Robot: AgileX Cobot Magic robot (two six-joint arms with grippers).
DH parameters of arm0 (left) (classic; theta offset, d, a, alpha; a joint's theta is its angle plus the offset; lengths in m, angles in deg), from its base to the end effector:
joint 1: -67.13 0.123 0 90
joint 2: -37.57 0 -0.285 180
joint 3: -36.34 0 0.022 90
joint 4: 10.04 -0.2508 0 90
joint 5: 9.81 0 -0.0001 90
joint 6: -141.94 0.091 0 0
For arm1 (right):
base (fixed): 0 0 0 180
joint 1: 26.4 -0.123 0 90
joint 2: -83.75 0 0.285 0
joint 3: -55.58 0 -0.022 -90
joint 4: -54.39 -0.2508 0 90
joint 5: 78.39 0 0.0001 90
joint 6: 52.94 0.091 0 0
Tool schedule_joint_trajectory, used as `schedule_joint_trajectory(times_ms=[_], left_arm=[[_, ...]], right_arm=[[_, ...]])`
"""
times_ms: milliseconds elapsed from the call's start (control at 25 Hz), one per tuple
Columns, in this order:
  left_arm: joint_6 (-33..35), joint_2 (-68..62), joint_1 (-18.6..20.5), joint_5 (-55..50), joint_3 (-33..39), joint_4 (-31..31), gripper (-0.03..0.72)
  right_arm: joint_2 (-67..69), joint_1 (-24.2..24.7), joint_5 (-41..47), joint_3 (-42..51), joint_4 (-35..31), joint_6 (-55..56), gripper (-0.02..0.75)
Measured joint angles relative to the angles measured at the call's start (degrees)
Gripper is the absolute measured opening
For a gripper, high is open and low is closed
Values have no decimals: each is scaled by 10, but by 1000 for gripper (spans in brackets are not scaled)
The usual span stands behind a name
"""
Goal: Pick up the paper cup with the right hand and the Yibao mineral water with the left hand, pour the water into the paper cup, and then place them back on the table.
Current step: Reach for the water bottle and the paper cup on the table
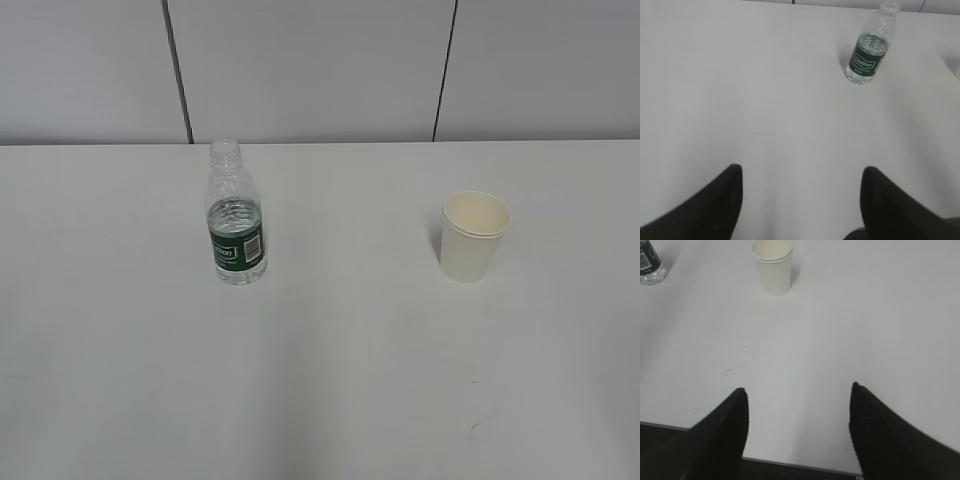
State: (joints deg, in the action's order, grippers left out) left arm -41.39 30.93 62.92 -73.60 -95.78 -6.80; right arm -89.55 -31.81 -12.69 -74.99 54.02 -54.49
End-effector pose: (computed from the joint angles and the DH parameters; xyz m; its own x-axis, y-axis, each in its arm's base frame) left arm -0.0119 -0.0038 0.2763 -0.4806 -0.0478 -0.8757 0.0782 0.9922 -0.0971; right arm -0.0098 -0.0004 0.2662 -0.5225 -0.0740 -0.8494 -0.1120 0.9935 -0.0176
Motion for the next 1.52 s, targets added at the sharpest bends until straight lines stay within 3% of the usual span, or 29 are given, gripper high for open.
schedule_joint_trajectory(times_ms=[640, 840, 1080, 1520], left_arm=[[3, 0, 0, 11, -1, 46, 448], [61, -3, 0, 70, -17, 37, 448], [82, -82, 0, 182, -19, 21, 448], [91, -280, -11, 434, -19, 21, 432]], right_arm=[[0, 0, 0, 0, 0, 0, 500], [0, 0, -15, -7, 0, 0, 500], [0, 0, -104, -10, 4, 0, 500], [68, 0, -351, 67, 23, 0, 500]])
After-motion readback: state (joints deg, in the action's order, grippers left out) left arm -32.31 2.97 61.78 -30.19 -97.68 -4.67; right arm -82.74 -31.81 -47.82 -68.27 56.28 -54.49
